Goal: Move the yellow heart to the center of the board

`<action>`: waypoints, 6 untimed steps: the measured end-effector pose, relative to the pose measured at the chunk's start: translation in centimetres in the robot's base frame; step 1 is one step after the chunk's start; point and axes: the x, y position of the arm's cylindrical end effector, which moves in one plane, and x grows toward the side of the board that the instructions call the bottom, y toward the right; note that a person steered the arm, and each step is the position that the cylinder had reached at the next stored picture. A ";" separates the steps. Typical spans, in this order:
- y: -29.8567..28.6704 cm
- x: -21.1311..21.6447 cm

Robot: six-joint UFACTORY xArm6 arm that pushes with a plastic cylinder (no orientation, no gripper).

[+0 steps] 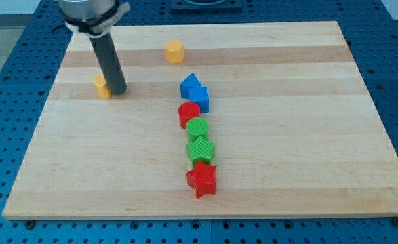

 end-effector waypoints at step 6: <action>-1.9 -2.5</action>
